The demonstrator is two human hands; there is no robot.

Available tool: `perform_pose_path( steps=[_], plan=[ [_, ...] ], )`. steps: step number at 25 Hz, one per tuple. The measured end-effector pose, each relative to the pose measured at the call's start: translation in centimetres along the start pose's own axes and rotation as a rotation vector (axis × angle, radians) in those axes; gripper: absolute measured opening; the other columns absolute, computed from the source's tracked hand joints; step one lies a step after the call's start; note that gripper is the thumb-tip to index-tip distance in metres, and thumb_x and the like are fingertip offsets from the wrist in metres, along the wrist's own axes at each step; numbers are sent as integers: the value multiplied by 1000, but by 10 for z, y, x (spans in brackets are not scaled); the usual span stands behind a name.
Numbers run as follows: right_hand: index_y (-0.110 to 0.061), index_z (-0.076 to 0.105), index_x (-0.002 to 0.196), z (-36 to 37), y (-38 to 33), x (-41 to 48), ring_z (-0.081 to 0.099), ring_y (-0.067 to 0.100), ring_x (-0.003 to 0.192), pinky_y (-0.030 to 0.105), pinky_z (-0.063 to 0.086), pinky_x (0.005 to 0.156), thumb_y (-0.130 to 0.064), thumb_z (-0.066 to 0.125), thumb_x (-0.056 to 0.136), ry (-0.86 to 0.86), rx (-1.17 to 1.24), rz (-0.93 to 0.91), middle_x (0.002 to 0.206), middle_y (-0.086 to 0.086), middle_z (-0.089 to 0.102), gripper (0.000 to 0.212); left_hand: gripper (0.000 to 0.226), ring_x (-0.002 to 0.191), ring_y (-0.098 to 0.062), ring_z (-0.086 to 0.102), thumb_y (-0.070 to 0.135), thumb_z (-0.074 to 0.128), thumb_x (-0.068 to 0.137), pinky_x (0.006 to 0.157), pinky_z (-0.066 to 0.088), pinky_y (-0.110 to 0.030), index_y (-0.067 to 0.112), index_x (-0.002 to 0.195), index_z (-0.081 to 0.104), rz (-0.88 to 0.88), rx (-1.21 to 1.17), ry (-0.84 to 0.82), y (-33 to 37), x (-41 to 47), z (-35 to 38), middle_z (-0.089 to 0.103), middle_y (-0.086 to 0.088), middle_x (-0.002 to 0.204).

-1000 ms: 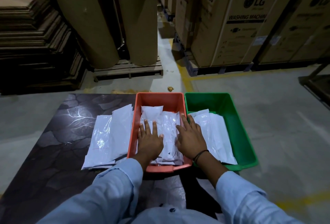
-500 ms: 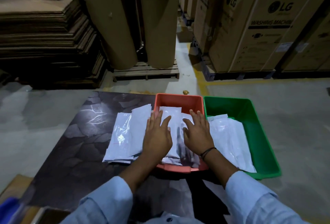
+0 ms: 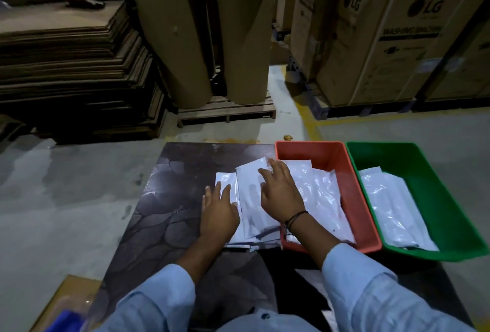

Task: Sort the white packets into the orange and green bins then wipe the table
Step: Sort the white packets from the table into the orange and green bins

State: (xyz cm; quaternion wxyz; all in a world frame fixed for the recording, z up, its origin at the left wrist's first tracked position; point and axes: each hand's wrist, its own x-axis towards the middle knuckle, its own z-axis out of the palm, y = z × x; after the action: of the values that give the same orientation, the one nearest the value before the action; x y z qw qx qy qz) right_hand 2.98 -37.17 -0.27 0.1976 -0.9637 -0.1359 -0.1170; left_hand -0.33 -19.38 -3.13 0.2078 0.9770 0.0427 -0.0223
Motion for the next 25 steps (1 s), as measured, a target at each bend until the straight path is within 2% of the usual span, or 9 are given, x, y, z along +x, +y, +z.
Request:
perform_pose_path(
  steps=[2,6,9,11,14,18,21,25],
  plan=[
    [-7,54,135,9,-15,4,32,44,142,50,31,117,-9,58,88,-77,-27,16,153,25,36,48,58,154,-37,6,37,41,103,126,9,-48,22,157,26,19,31,-56,-9,2,3,13,-6,168],
    [-17,36,149,33,-43,11,10,41,149,49,9,123,-25,60,87,-359,-136,140,164,19,11,66,68,154,-41,-1,47,37,101,125,4,-54,23,160,13,76,138,-184,-21,3,19,2,-6,169],
    [-23,22,154,51,-49,6,-4,47,148,56,9,121,-40,50,95,-423,-169,308,165,16,-5,68,69,153,-43,-5,50,33,102,124,2,-57,23,161,8,76,167,-240,-32,3,29,-6,-4,169],
    [-25,12,157,61,-46,-2,-4,47,148,56,14,121,-47,47,97,-445,-124,377,165,14,-13,73,68,153,-43,-3,51,31,103,124,3,-56,25,161,6,86,171,-234,-44,4,31,-8,-1,169],
    [-25,5,159,67,-43,-13,2,47,149,54,13,121,-60,45,94,-446,-175,339,164,16,-16,84,68,153,-42,0,49,32,103,124,5,-55,26,161,5,121,196,-211,-59,6,32,-9,0,169],
    [-21,6,158,71,-50,-14,11,49,146,55,14,118,-73,44,87,-441,-276,340,164,19,-12,96,67,153,-41,6,45,32,103,124,10,-54,24,161,5,115,162,-227,-62,9,34,-10,-1,169],
    [-19,13,155,73,-55,-7,18,51,144,56,18,116,-70,48,86,-445,-311,363,164,22,-7,92,71,151,-42,15,43,36,101,123,19,-52,20,161,7,104,136,-237,-59,10,36,-10,-5,169],
    [-20,22,148,73,-55,0,27,51,139,53,24,115,-40,55,90,-445,-295,400,162,24,2,70,81,151,-44,12,43,48,98,121,22,-50,14,161,5,75,115,-282,-50,10,35,-16,-10,167]
  ],
)
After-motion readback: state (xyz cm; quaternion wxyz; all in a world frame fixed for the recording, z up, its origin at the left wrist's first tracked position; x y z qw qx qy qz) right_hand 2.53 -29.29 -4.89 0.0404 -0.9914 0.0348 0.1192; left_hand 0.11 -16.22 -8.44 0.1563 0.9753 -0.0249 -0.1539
